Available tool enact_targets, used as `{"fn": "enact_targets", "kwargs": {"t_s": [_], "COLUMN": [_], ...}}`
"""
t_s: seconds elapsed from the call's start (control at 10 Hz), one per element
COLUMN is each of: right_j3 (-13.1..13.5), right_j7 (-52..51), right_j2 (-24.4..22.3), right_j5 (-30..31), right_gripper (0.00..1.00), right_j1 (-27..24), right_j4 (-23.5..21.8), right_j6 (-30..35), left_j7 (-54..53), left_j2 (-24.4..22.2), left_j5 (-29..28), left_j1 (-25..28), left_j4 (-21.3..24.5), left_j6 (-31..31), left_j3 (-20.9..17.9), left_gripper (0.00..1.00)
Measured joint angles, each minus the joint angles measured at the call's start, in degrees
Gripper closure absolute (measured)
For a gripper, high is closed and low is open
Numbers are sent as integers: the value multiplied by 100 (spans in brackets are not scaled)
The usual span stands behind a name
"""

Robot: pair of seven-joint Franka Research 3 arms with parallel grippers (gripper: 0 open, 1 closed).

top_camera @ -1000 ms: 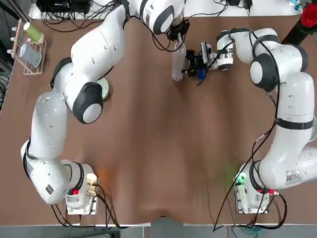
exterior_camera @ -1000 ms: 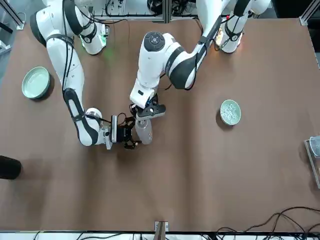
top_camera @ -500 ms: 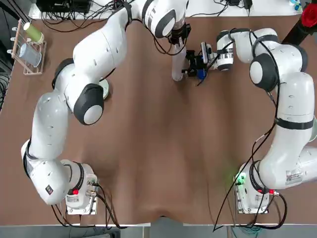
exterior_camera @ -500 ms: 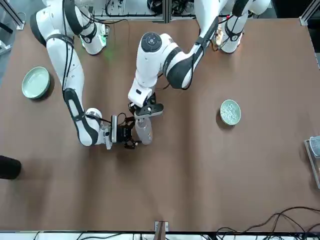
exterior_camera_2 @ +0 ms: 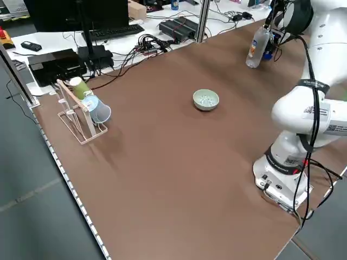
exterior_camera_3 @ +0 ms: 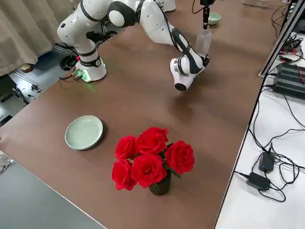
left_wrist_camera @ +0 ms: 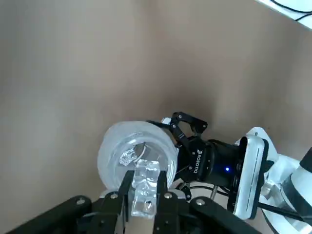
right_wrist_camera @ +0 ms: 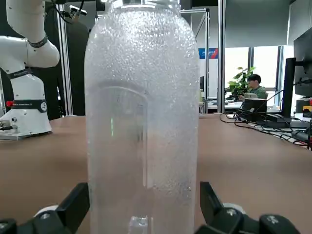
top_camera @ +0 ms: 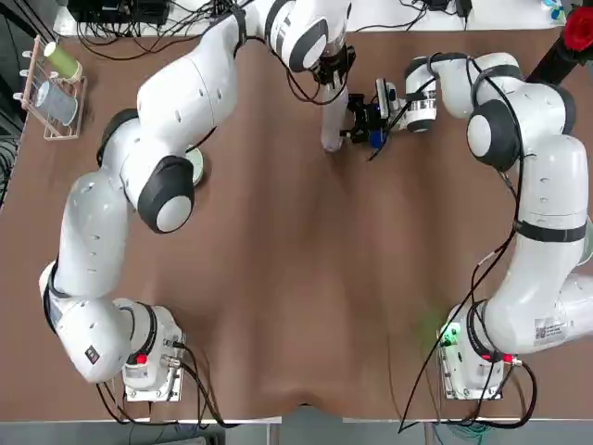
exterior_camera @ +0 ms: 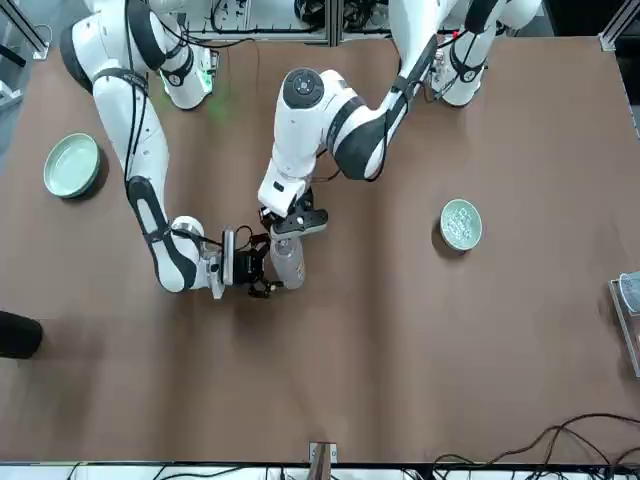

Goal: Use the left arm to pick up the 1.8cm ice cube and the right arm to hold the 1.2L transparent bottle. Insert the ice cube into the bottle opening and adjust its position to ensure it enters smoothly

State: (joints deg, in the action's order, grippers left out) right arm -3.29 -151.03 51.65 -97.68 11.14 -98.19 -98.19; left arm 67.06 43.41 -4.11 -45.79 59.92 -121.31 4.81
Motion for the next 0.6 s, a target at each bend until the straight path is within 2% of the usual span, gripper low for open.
{"fn": "enact_targets", "kwargs": {"t_s": [0.5, 0.6], "right_j3": [0, 0], "right_j7": [0, 0], "right_j2": [0, 0], "right_j5": [0, 0], "right_gripper": [0, 0], "right_j1": [0, 0], "right_j4": [0, 0], "right_j6": [0, 0], "left_j7": [0, 0], "left_j2": [0, -1], "left_j5": [0, 0], "left_j1": [4, 9], "left_j4": [3, 3], "left_j6": [0, 0], "left_j3": [-16, -19], "left_gripper": [76, 62]}}
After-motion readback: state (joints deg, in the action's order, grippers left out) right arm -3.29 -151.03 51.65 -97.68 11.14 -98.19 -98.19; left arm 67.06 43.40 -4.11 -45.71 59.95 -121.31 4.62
